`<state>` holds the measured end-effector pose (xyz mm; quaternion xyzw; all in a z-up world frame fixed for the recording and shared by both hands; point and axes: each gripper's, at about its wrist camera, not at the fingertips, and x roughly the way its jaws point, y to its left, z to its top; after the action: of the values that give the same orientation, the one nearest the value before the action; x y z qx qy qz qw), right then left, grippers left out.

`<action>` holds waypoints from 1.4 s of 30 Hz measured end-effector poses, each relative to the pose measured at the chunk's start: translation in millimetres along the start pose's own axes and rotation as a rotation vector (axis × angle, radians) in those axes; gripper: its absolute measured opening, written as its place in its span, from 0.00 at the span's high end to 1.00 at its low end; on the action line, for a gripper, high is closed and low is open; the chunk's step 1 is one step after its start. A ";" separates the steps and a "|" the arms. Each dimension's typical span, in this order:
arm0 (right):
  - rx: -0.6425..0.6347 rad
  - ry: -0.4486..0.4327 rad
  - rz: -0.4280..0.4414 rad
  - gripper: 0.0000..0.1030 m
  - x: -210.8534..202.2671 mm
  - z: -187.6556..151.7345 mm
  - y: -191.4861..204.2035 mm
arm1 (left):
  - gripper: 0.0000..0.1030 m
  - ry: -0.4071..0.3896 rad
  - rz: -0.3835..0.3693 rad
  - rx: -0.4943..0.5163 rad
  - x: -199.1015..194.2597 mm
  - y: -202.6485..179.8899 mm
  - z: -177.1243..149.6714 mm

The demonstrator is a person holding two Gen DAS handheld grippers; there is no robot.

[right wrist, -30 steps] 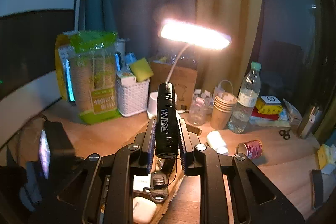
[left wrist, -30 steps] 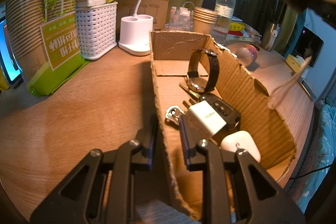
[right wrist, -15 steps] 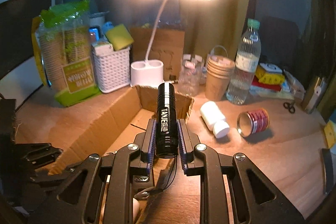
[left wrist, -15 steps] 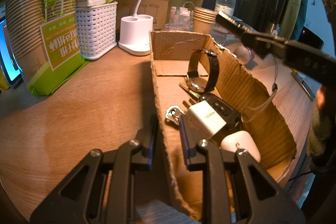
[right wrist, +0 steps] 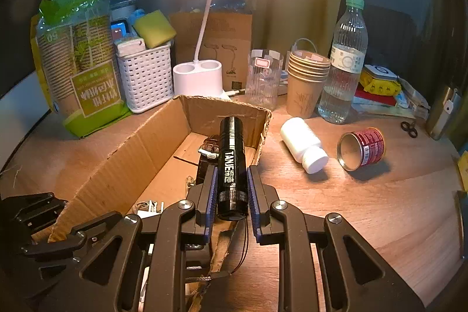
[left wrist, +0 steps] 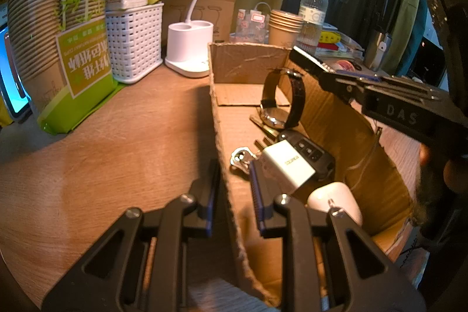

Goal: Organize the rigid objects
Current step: 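Open the right gripper to drop the flashlight into the box, then move the right gripper to the red-and-gold can and close on it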

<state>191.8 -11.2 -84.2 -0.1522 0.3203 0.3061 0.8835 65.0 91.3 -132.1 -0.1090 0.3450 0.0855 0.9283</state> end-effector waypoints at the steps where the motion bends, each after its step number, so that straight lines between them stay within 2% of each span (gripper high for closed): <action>1: -0.003 0.002 -0.009 0.79 1.4 0.5 0.4 | 0.79 0.000 0.000 0.000 0.0 0.0 0.0; 9: -0.026 0.016 -0.032 0.78 5.3 -1.4 5.6 | 0.79 0.000 0.000 0.002 -1.0 -1.6 -0.8; 17: -0.009 0.025 0.008 0.69 1.6 -4.5 4.1 | 0.79 0.001 0.000 0.001 -1.5 -2.1 -1.0; 31: 0.048 0.004 0.014 0.68 -12.4 -12.7 -13.8 | 0.79 0.000 0.000 0.002 -1.4 -1.9 -0.9; 42: 0.089 -0.022 -0.024 0.67 -26.8 -16.9 -38.8 | 0.79 0.000 0.000 0.002 -1.4 -2.0 -0.9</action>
<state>192.3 -60.6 -76.4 -0.1133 0.3219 0.2826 0.8965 63.9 89.0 -131.5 -0.1081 0.3452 0.0850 0.9284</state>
